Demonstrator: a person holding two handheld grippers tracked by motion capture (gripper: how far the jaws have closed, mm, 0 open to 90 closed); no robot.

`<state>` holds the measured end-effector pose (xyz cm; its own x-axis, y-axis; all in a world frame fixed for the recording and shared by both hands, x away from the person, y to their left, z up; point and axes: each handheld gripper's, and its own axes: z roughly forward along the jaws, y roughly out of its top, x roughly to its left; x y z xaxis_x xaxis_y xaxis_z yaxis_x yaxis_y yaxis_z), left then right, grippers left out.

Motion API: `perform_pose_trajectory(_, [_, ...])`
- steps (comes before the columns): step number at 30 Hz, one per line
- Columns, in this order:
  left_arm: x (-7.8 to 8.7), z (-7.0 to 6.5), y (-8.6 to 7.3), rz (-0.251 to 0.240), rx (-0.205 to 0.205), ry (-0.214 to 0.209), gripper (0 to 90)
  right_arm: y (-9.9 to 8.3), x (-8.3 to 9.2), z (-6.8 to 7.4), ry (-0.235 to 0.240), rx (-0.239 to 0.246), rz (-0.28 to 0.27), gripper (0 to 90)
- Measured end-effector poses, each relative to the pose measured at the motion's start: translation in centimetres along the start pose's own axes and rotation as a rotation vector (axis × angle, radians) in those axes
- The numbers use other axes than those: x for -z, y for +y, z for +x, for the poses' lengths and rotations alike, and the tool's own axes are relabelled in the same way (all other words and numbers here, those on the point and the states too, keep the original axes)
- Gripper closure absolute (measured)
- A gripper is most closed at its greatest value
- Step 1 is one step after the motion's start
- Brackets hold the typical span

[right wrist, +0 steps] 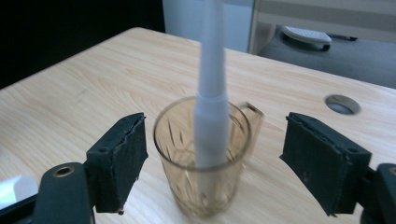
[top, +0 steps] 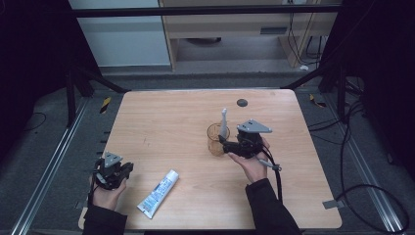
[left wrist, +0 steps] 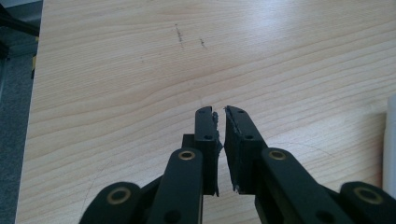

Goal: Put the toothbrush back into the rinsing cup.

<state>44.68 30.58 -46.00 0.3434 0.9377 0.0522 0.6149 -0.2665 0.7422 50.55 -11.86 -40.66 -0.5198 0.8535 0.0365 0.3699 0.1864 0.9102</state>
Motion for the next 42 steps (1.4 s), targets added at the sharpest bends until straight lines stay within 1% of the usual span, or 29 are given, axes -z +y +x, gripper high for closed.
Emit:
perform_pose_trajectory(1, [0.0, -0.1, 0.0, 0.001, -0.002, -0.004, 82.8, -0.1, 0.4, -0.2, -0.009, 0.004, 0.005, 21.0])
perform_pose_trajectory(3, [0.1, -0.2, 0.0, 0.004, -0.006, -0.010, 83.7, -0.4, 1.3, -0.7, -0.016, -0.003, 0.011, 21.3])
perform_pose_trajectory(4, [0.1, -0.3, 0.0, 0.007, -0.009, -0.016, 83.7, -0.4, 1.3, -0.7, -0.016, -0.003, 0.011, 21.3])
perform_pose_trajectory(5, [0.1, -0.4, 0.1, 0.015, -0.016, -0.023, 84.5, -0.8, 2.3, -1.4, -0.023, -0.011, 0.021, 21.7])
perform_pose_trajectory(7, [0.3, -0.8, 0.0, 0.028, -0.031, -0.035, 85.6, -1.2, 3.0, -2.0, -0.029, -0.014, 0.024, 22.2])
perform_pose_trajectory(8, [0.3, -0.8, 0.0, 0.028, -0.031, -0.035, 86.0, -1.2, 3.0, -2.0, -0.029, -0.014, 0.024, 22.2])
perform_pose_trajectory(9, [0.4, -1.0, 0.0, 0.035, -0.043, -0.040, 86.6, -1.7, 3.9, -2.6, -0.032, -0.028, 0.033, 22.6])
perform_pose_trajectory(10, [0.4, -1.0, 0.0, 0.035, -0.043, -0.040, 86.8, -1.7, 3.9, -2.6, -0.032, -0.028, 0.033, 22.6])
perform_pose_trajectory(11, [0.5, -1.1, 0.0, 0.045, -0.055, -0.047, 87.0, -2.3, 4.7, -3.2, -0.040, -0.035, 0.040, 23.0])
perform_pose_trajectory(12, [0.5, -1.1, 0.0, 0.045, -0.055, -0.047, 87.4, -2.6, 5.0, -3.4, -0.044, -0.038, 0.044, 23.1])
perform_pose_trajectory(15, [0.5, -1.4, -0.2, 0.065, -0.064, -0.057, 88.6, -3.7, 5.9, -4.2, -0.053, -0.050, 0.053, 23.9])
perform_pose_trajectory(16, [0.6, -1.4, -0.3, 0.078, -0.069, -0.067, 88.8, -4.0, 6.2, -4.4, -0.058, -0.053, 0.058, 24.3])
perform_pose_trajectory(17, [0.6, -1.4, -0.3, 0.078, -0.069, -0.067, 88.8, -4.4, 6.4, -4.5, -0.061, -0.057, 0.063, 24.6])
perform_pose_trajectory(18, [0.7, -1.5, -0.3, 0.085, -0.071, -0.071, 88.8, -4.4, 6.4, -4.5, -0.061, -0.057, 0.063, 24.6])
perform_pose_trajectory(20, [0.9, -1.6, -0.5, 0.094, -0.077, -0.079, 88.9, -5.4, 7.1, -5.0, -0.068, -0.054, 0.087, 25.7])
perform_pose_trajectory(21, [1.0, -1.7, -0.7, 0.113, -0.084, -0.086, 88.9, -5.8, 7.4, -5.1, -0.068, -0.059, 0.095, 26.1])
perform_pose_trajectory(22, [1.0, -1.7, -0.7, 0.113, -0.084, -0.086, 89.0, -5.8, 7.4, -5.1, -0.068, -0.059, 0.095, 26.1])
perform_pose_trajectory(23, [1.0, -1.8, -1.0, 0.128, -0.090, -0.096, 89.0, -6.7, 7.8, -5.5, -0.073, -0.061, 0.110, 27.4])
perform_pose_trajectory(25, [1.1, -1.9, -1.1, 0.132, -0.094, -0.101, 89.1, -7.5, 8.1, -5.8, -0.075, -0.064, 0.131, 28.2])
perform_pose_trajectory(26, [1.1, -2.0, -1.2, 0.140, -0.101, -0.104, 89.0, -7.8, 8.2, -5.9, -0.078, -0.070, 0.143, 28.6])
perform_pose_trajectory(27, [1.1, -2.1, -1.2, 0.150, -0.108, -0.111, 89.0, -7.8, 8.2, -5.9, -0.078, -0.070, 0.143, 28.6])
perform_pose_trajectory(28, [1.0, -2.4, -1.4, 0.167, -0.119, -0.124, 89.1, -8.4, 8.2, -6.2, -0.078, -0.080, 0.160, 29.5])
perform_pose_trajectory(29, [1.0, -2.5, -1.4, 0.176, -0.128, -0.129, 89.1, -8.6, 8.2, -6.3, -0.082, -0.083, 0.166, 29.5])
perform_pose_trajectory(31, [1.0, -2.7, -1.5, 0.182, -0.135, -0.135, 89.2, -8.9, 8.3, -6.5, -0.084, -0.089, 0.178, 29.7])
perform_pose_trajectory(35, [1.0, -3.5, -1.8, 0.205, -0.169, -0.173, 89.2, -9.1, 8.4, -6.4, -0.081, -0.083, 0.178, 30.0])
perform_pose_trajectory(37, [1.0, -3.7, -1.9, 0.208, -0.173, -0.178, 89.2, -9.2, 8.4, -6.2, -0.080, -0.078, 0.182, 29.9])
perform_pose_trajectory(39, [1.0, -4.1, -2.0, 0.217, -0.191, -0.192, 89.3, -9.3, 8.4, -6.2, -0.078, -0.078, 0.183, 29.9])
perform_pose_trajectory(42, [1.0, -4.6, -2.0, 0.225, -0.205, -0.214, 89.3, -9.4, 8.4, -6.1, -0.079, -0.081, 0.189, 29.6])
